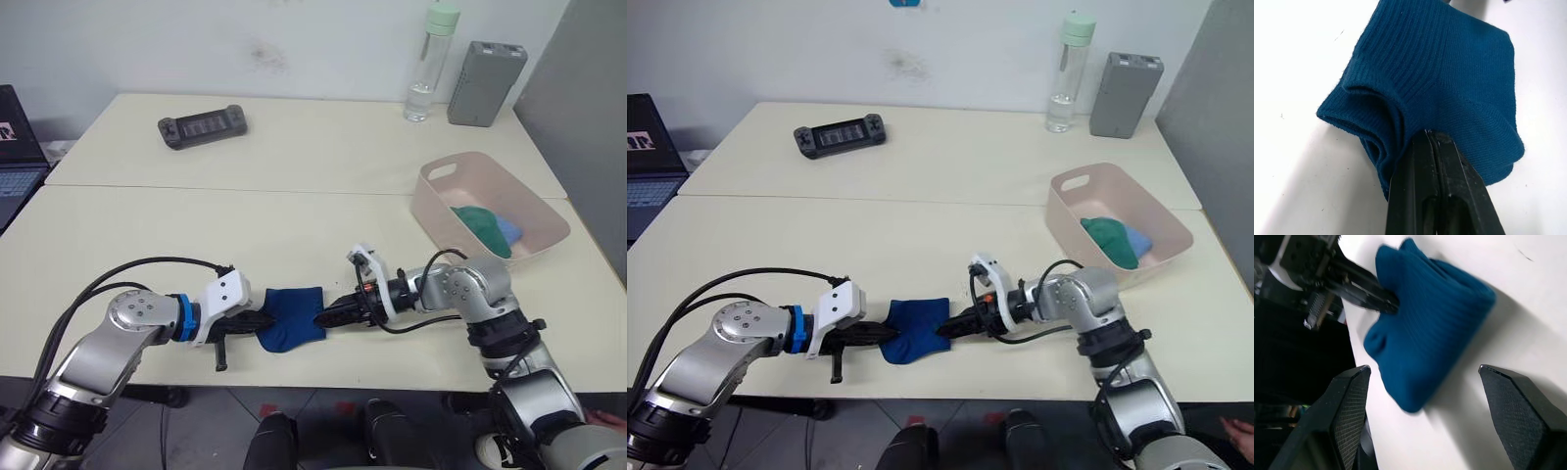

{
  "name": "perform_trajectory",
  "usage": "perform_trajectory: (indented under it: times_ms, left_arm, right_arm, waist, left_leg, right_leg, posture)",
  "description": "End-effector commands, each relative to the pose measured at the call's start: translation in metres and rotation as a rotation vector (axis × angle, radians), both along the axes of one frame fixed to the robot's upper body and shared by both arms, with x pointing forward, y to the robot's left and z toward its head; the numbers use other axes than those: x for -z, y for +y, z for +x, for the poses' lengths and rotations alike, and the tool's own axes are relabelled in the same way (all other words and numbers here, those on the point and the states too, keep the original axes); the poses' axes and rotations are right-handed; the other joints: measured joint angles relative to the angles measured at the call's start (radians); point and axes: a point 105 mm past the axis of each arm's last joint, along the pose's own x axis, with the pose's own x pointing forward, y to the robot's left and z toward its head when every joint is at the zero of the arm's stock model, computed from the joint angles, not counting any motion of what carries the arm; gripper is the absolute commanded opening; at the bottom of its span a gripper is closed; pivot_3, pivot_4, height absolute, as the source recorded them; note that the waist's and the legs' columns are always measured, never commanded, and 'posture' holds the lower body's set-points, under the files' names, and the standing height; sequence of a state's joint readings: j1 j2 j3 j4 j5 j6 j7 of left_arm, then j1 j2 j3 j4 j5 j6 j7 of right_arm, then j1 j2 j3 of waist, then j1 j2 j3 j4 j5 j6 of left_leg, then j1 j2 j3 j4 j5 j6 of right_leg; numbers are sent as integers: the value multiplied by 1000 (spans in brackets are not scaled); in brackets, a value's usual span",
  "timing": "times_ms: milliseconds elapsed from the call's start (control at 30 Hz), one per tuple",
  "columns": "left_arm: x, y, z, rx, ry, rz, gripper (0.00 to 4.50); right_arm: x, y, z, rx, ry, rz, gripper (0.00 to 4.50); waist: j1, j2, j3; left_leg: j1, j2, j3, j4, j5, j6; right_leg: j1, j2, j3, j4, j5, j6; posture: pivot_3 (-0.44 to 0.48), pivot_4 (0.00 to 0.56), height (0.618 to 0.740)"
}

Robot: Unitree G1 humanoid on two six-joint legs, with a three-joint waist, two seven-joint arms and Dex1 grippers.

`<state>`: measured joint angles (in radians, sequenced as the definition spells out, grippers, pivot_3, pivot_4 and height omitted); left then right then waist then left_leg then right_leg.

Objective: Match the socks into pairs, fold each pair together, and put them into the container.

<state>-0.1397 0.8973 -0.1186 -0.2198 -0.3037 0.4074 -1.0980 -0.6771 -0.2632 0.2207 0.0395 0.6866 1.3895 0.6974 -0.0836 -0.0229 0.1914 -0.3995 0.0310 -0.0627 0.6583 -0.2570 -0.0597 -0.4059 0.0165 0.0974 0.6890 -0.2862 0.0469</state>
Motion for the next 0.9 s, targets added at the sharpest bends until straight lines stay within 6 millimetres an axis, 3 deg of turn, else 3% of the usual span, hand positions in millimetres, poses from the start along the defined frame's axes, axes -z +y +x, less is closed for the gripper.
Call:
perform_trajectory:
  times_ms: [33, 300, 433, 700, 733, 833, 900]
  left_arm:
    - [8, 2, -1, -20, 12, 14, 0]
    - [3, 4, 1, -39, 2, -5, 0]
    - [1, 4, -1, -39, 1, -14, 0]
    - [-17, 2, -4, -16, -12, -96, 0]
    - [-23, 3, -4, -15, -16, -116, 0]
    - [-48, 5, -5, -26, 0, -202, 547]
    - [-71, 4, -4, -30, 5, -275, 1180]
  right_arm:
    - [0, 16, 0, -5, 30, 19, 3805]
    - [-2, 47, -8, -55, 38, 63, 3805]
    - [-1, 50, -6, -43, 34, 69, 2968]
    - [-1, 45, 0, -18, 5, 55, 85]
    - [-5, 42, 2, -15, -4, 61, 31]
    - [-23, 30, 10, 11, -78, 84, 0]
    - [-43, 21, 15, 25, -156, 113, 0]
  waist:
    - [0, 0, 0]
    - [-2, 0, 0]
    - [-3, 0, 0]
    - [-3, 0, 0]
    - [-3, 0, 0]
    - [-1, 0, 0]
    - [2, 0, 1]
  left_leg:
    - [0, 0, 0, 0, 0, 0]
    - [0, 0, 0, 0, 0, 0]
    - [0, 0, 0, 0, 0, 0]
    - [0, 0, 0, 0, 0, 0]
    - [0, 0, 0, 0, 0, 0]
    - [-1, 0, 0, 0, 0, 0]
    - [-2, 0, -1, 0, 0, 0]
  right_leg:
    - [0, 0, 0, 0, 0, 0]
    - [0, 0, 0, 0, 0, 0]
    - [0, 0, 0, 0, 0, 0]
    - [-1, 0, -1, 0, 0, 0]
    - [-1, 0, -1, 0, 0, 0]
    - [-1, 0, -1, 0, 0, 0]
    - [-1, 0, -1, -1, 0, 1]
  posture:
    - [0, 150, 740]
    - [0, 150, 740]
    - [0, 150, 740]
    - [0, 150, 740]
    - [0, 150, 740]
    - [0, 150, 740]
    - [0, 150, 740]
